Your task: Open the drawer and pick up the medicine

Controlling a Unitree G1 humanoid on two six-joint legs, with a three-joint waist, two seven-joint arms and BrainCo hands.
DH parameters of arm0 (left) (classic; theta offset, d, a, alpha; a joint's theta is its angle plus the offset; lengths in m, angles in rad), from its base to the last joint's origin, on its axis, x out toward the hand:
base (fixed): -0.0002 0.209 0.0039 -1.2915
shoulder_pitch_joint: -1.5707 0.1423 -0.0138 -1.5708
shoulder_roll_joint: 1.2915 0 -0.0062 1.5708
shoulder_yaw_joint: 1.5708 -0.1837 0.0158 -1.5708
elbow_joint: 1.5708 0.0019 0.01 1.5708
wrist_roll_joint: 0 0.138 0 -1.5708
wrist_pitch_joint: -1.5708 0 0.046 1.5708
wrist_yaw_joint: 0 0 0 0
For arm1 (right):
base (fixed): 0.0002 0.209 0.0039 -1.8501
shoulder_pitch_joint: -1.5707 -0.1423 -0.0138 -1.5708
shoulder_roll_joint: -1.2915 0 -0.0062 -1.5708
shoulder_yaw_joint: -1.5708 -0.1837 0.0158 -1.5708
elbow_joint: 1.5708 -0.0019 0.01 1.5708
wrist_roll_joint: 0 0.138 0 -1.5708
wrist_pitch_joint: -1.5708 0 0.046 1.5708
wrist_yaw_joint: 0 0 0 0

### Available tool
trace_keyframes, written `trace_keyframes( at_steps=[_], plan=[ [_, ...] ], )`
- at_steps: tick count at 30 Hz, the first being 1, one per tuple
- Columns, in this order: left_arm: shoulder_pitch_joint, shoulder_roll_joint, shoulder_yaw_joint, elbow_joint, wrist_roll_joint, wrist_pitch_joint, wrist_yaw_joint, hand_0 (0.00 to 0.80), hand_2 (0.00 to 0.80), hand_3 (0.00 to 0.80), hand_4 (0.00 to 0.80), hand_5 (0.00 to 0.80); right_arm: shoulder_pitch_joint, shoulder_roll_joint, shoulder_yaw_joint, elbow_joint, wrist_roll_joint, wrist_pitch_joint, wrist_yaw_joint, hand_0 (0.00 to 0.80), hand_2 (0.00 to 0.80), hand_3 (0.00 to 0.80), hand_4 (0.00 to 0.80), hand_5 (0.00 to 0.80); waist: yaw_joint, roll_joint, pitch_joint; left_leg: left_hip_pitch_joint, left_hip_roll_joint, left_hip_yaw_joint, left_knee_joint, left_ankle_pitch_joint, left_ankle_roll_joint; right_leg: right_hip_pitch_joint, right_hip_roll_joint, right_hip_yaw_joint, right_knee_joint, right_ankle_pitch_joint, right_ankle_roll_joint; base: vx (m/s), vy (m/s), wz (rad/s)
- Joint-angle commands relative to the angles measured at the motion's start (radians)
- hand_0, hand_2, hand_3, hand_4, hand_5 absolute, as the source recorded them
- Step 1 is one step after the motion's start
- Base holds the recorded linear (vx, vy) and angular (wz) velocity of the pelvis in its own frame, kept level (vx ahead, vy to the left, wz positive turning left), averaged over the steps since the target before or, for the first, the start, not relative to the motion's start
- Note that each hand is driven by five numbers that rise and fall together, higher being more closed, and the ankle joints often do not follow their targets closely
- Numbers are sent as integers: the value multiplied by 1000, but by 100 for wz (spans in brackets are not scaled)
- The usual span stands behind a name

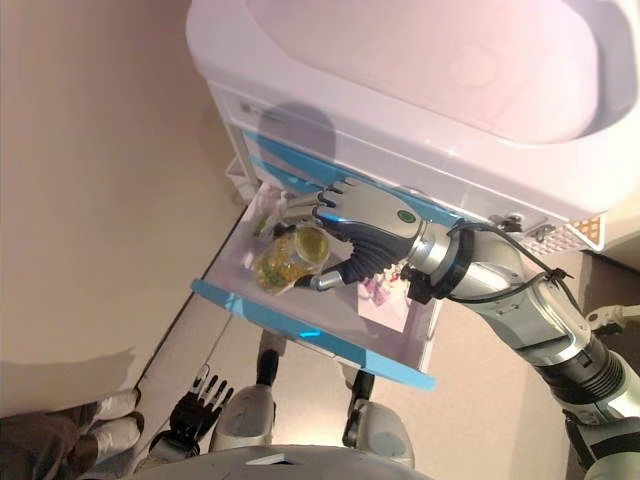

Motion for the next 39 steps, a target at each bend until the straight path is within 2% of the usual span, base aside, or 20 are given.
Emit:
trace_keyframes(
  at_steps=[1,4,8,13,19,28,32,39],
  plan=[
    [35,-4,17,53,40,-11,-17,0,0,0,0,0,16,-19,-65,-115,132,-40,29,800,800,800,800,800,2,-14,-60,-4,-22,12,-19,-30,45,22,-19,21,29,-2,56,79,7,-9],
    [48,-6,25,73,42,-13,-21,0,0,0,0,0,8,-21,-106,-126,190,-14,48,800,800,800,800,800,-2,-18,-79,9,-18,17,-21,-34,42,34,-19,23,24,-3,58,93,0,-12],
    [63,-3,41,105,48,-12,-34,0,0,0,0,0,-30,-34,-159,-109,269,56,36,800,800,800,800,800,-4,-23,-103,25,-14,21,-22,-40,38,49,-19,24,17,-4,59,81,-9,-5],
    [71,9,60,136,60,-4,-44,0,0,0,0,0,-82,-62,-213,-63,335,154,-21,800,800,800,800,800,-1,-31,-124,42,-9,19,-27,-43,35,68,-17,21,9,-4,61,62,-12,-3],
    [65,30,67,162,79,11,-43,0,0,0,0,0,-196,-87,-216,56,356,263,-133,800,800,800,800,800,11,-38,-137,57,-8,12,-29,-43,33,89,-19,10,-1,-3,63,54,-10,0],
    [58,65,75,168,110,44,-13,0,0,0,0,0,-414,-156,-129,330,373,387,-288,800,800,800,800,800,41,-44,-154,80,-9,-8,-37,-41,34,121,-24,-12,-14,-2,68,53,1,3],
    [62,79,80,164,119,60,-8,0,0,0,0,0,-508,-191,-66,475,358,412,-328,800,800,800,800,800,50,-45,-159,86,-11,-16,-39,-40,34,132,-26,-21,-18,-3,70,56,14,5],
    [72,112,99,135,139,100,12,0,0,0,0,0,-640,-295,78,759,260,438,-327,800,800,800,800,800,67,-60,-161,87,-18,-31,-38,-40,38,142,-27,-32,-21,-2,71,34,-4,7]
  ],
)
